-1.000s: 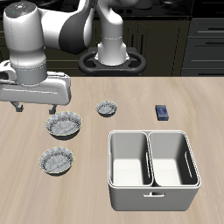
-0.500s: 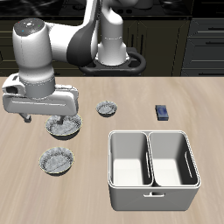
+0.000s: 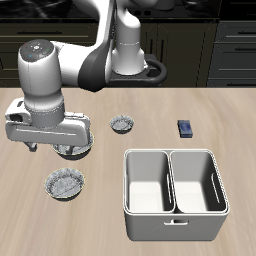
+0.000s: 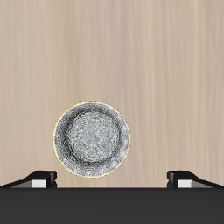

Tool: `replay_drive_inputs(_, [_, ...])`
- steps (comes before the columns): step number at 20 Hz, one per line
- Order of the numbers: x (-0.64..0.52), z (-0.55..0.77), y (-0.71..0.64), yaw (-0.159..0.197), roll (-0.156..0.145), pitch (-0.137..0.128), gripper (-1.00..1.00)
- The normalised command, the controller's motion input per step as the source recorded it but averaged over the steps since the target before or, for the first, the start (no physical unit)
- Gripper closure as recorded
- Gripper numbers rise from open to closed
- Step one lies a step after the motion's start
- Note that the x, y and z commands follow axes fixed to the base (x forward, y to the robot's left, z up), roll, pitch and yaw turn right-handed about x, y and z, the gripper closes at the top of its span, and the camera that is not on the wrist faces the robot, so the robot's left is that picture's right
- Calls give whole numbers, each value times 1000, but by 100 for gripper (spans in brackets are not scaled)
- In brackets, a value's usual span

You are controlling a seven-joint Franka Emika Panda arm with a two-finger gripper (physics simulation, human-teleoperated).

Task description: Stack the middle-sized bowl on the largest bowl

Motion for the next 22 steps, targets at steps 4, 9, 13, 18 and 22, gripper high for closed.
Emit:
replay_drive_inputs(4, [11,-195,-16,-10,-2,19,-100])
replay_drive_inputs(9, [5,-230,-15,-17,-6,15,-100])
replay_drive_inputs(13, [-11,-338,-118,-17,-26,32,-100])
replay_drive_inputs(18, [-61,-300,-160,-2,-21,21,-100])
replay_drive_inputs(22, [-45,-151,-36,29,-13,-2,-100])
